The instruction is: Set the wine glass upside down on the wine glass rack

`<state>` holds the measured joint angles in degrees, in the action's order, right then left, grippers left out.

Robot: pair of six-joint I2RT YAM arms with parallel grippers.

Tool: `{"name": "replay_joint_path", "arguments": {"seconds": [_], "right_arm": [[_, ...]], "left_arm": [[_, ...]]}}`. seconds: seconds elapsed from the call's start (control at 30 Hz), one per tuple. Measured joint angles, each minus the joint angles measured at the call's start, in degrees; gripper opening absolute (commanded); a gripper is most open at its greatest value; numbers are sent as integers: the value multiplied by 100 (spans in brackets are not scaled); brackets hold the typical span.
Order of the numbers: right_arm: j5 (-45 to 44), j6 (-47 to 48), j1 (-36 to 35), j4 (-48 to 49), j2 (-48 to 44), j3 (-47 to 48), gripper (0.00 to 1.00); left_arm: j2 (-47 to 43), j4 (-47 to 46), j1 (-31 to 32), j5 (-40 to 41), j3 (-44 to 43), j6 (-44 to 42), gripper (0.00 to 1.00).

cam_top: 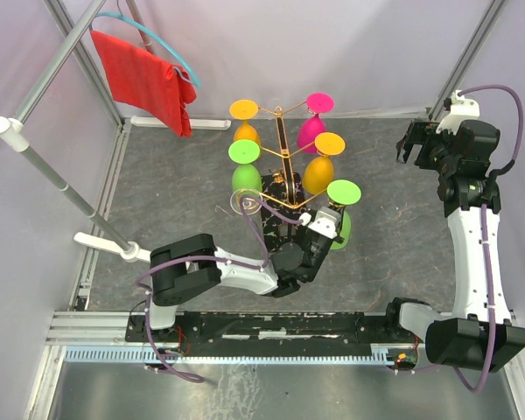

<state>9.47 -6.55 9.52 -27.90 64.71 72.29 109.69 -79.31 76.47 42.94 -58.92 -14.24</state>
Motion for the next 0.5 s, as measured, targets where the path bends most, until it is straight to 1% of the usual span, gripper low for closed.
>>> {"name": "replay_joint_path", "arguments": {"seconds": [0.2,0.5], "right_arm": [[-2,35,0,0,0,-2,100],[-2,42,0,-2,0,-57,100]], "left_arm": [[20,-22,0,-177,20,168,3],[-140,-474,44,-286,479,280,4]]}}
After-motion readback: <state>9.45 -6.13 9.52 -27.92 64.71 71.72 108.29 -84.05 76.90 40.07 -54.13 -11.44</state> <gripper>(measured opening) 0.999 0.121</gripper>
